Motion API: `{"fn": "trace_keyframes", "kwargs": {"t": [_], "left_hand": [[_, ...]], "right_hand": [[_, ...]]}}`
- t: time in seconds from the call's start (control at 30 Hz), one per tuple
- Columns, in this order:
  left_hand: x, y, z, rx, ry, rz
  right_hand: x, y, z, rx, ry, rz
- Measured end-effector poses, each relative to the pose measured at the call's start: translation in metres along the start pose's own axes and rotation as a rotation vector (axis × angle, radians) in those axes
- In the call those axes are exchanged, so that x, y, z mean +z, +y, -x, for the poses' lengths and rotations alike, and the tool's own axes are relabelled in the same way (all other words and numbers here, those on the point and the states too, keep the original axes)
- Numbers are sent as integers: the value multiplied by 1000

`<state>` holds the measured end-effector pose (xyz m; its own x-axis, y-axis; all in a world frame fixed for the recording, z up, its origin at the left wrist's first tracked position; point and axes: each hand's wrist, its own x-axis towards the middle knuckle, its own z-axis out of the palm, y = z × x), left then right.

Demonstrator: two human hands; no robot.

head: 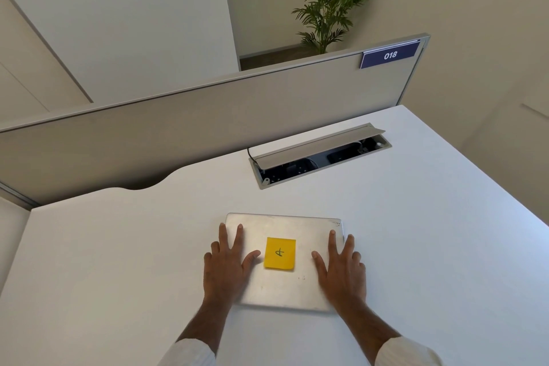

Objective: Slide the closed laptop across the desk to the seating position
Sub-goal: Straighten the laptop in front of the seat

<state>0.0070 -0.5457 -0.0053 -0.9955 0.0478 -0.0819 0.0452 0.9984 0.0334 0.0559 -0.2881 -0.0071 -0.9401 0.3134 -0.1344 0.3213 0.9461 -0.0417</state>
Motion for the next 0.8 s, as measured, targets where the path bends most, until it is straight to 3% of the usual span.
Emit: {"fn": "trace_keyframes", "kwargs": {"t": [0.43,0.8], "left_hand": [[-7,20,-3,-280,-53,170],[-6,10,-13,-362,-78,331]], "right_hand": [[3,-9,-4,75,-39,-173],[9,-10,-5,128,10,-282]]}}
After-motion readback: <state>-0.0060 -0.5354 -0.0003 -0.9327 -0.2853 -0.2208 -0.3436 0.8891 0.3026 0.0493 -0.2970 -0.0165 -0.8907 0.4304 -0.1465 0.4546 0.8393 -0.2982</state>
